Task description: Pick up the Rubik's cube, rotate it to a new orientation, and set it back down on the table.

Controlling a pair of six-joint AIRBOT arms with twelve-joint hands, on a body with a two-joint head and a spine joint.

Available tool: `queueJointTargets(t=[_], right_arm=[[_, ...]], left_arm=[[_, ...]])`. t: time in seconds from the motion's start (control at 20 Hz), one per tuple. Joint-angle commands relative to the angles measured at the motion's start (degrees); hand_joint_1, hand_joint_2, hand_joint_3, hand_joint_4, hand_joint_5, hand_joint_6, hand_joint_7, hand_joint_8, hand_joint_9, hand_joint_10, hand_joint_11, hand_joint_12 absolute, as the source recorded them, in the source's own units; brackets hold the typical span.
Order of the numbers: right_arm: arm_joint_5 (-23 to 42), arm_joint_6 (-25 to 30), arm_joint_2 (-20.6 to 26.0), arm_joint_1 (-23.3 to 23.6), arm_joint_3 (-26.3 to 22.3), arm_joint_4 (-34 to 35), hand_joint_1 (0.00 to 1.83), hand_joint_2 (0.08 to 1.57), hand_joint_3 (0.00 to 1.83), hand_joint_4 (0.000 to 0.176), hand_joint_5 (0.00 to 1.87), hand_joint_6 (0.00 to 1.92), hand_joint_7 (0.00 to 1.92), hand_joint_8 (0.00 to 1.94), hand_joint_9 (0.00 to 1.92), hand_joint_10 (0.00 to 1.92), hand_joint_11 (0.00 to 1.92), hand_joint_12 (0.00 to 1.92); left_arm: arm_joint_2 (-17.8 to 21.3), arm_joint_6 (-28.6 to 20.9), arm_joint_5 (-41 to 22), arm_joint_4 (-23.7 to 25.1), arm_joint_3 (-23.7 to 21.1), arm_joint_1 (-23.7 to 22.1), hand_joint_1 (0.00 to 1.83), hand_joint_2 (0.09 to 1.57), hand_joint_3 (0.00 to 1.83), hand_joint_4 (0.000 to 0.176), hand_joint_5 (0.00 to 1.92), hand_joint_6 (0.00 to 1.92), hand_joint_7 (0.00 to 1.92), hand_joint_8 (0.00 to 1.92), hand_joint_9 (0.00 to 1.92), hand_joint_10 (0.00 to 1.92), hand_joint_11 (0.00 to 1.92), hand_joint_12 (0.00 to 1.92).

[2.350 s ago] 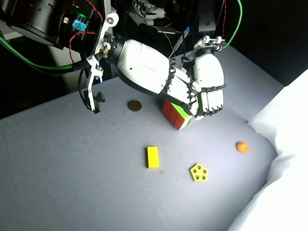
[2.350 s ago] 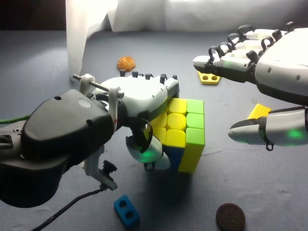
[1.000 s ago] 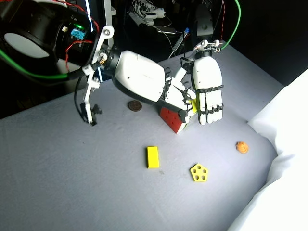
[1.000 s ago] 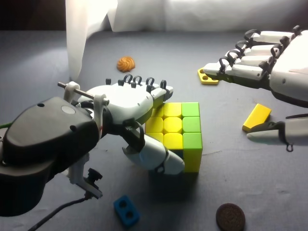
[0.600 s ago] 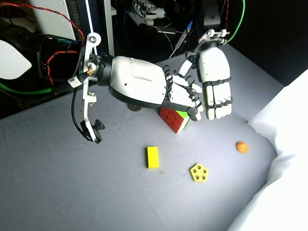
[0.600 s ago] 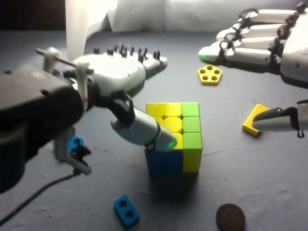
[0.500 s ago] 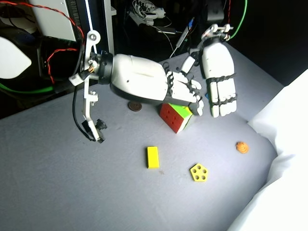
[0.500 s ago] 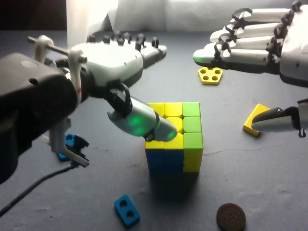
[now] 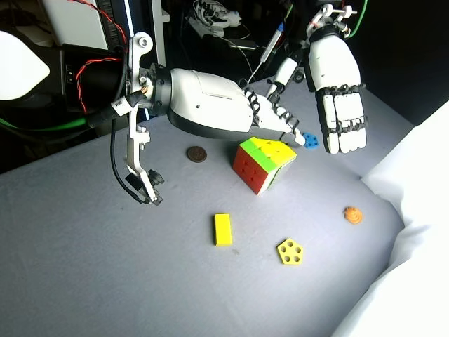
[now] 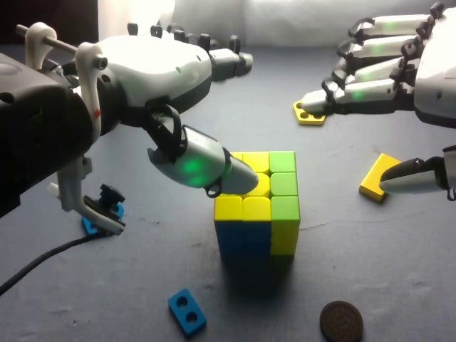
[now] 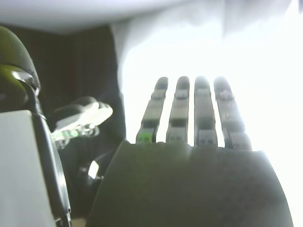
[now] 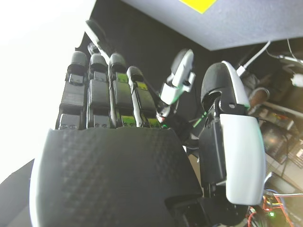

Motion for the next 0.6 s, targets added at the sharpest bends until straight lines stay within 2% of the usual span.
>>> queueJointTargets(t=[0.0,0.05,0.1,0.15,0.2,0.25,0.3,0.4,0.55], right_arm=[[4.5,0.2,0.2,0.8,0.2,2.3,0.46,1.16,0.00,0.000,0.14,0.78,0.20,1.12,0.05,1.31,0.00,1.31],[4.3,0.2,0.2,0.9,0.1,2.7,0.46,1.16,0.00,0.000,0.07,1.10,0.20,1.28,0.08,1.41,0.00,1.38],[3.9,0.2,0.2,0.9,0.1,3.4,0.46,1.16,0.00,0.000,0.03,1.26,0.20,1.34,0.09,1.45,0.00,1.40],[3.6,0.2,0.2,0.9,0.1,3.7,0.46,1.17,0.00,0.000,0.03,1.34,0.21,1.39,0.11,1.48,0.00,1.45],[3.0,0.2,0.2,0.9,0.1,4.2,0.47,1.16,0.00,0.000,0.05,1.36,0.21,1.39,0.12,1.49,0.00,1.48],[2.6,0.2,0.1,0.9,0.1,4.5,0.48,1.16,0.00,0.000,0.04,1.40,0.22,1.40,0.11,1.49,0.00,1.49],[2.0,0.2,0.1,1.0,0.1,5.0,0.49,1.16,0.00,0.000,0.04,1.40,0.22,1.41,0.11,1.49,0.00,1.49],[0.3,0.2,-0.1,1.3,0.1,6.3,0.48,1.16,0.00,0.000,0.04,1.40,0.22,1.39,0.11,1.49,0.00,1.50],[-1.3,-0.2,-0.4,1.6,0.1,8.2,0.50,1.15,0.00,0.000,0.04,1.39,0.20,1.37,0.08,1.48,0.00,1.50]], left_arm=[[0.5,-0.1,-0.1,2.5,-0.2,-1.1,0.67,0.92,0.00,0.012,0.34,0.04,0.03,1.15,0.02,1.35,0.00,1.37],[0.6,-0.1,0.2,2.5,-0.3,-1.3,0.68,0.92,0.00,0.007,0.40,0.08,0.01,1.34,0.01,1.51,0.00,1.52],[0.6,0.0,0.3,2.5,-0.3,-1.6,0.68,0.93,0.00,0.004,0.36,0.26,0.01,1.39,0.03,1.53,0.00,1.58],[0.6,0.0,0.3,2.5,-0.4,-1.8,0.67,0.93,0.00,0.008,0.23,0.65,0.03,1.42,0.05,1.57,0.00,1.64],[0.7,0.0,0.3,2.4,-0.4,-2.2,0.64,0.93,0.00,0.011,0.10,0.95,0.03,1.47,0.07,1.60,0.00,1.68],[0.7,0.0,0.3,2.4,-0.4,-2.5,0.62,0.95,0.00,0.008,0.03,1.14,0.04,1.48,0.08,1.61,0.00,1.71],[0.9,0.0,0.3,2.4,-0.4,-2.9,0.62,0.94,0.00,0.011,0.00,1.24,0.05,1.50,0.10,1.61,0.00,1.72],[1.2,0.0,0.3,2.3,-0.4,-3.3,0.66,0.94,0.00,0.000,0.01,1.26,0.06,1.48,0.13,1.60,0.01,1.70],[1.8,0.3,0.9,2.3,-0.4,-3.3,0.65,0.95,0.00,0.006,0.01,1.27,0.00,1.53,0.07,1.61,0.00,1.71]])
